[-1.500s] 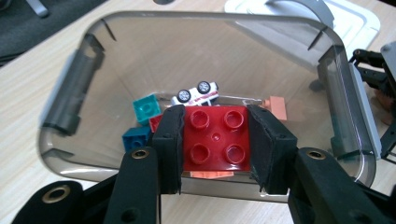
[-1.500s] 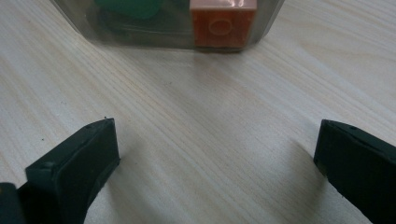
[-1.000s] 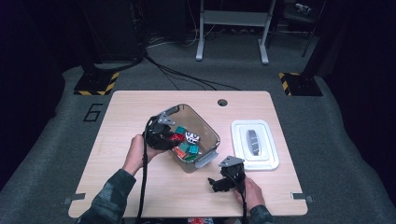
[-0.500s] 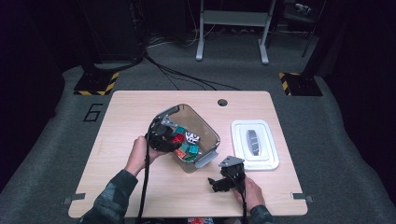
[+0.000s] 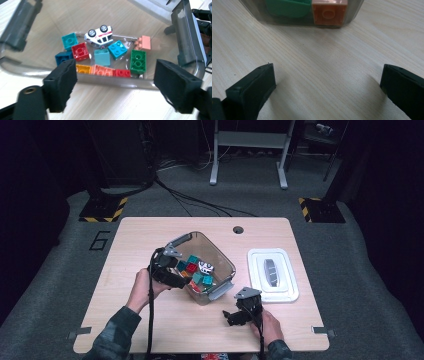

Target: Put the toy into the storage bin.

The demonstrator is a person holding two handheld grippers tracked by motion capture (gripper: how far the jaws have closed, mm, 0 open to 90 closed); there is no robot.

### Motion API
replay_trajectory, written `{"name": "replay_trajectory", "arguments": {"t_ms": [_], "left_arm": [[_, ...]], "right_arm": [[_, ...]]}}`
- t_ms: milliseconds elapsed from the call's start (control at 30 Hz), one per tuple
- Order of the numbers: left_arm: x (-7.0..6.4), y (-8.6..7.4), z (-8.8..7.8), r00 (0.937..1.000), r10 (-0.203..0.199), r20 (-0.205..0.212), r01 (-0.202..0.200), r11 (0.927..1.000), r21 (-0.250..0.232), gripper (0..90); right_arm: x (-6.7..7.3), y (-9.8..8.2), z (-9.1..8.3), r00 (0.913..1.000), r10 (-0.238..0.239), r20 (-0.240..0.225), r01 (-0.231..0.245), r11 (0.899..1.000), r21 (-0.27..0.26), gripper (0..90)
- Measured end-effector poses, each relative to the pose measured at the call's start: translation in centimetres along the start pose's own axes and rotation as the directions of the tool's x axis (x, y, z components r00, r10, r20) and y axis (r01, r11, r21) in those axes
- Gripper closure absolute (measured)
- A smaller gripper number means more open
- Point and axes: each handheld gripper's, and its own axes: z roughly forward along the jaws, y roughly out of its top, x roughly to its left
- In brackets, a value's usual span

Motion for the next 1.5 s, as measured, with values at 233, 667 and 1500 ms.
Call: {"name": "replay_trajectory", "arguments": {"t_ms": [233,667,1500], "left_arm": [[0.5,-2.3,-1.3,0.9983,-0.032,-0.048,0.031,0.9992,-0.026,11.7],[3.7,-9.7,0.1,0.9777,-0.164,-0.131,0.165,0.9863,-0.006,3.2],[7.5,-18.8,3.6,0.9213,-0.294,-0.255,0.272,0.9551,-0.119,0.0]], "right_arm": [[0.0,0.0,0.0,1.0,-0.001,0.0,0.001,1.0,0.0,0.0],[0.0,0.0,0.0,1.0,-0.001,0.0,0.001,1.0,0.0,0.0],[0.2,-0.1,-0.1,0.9997,0.022,0.014,-0.022,1.0,-0.004,0.0]]}}
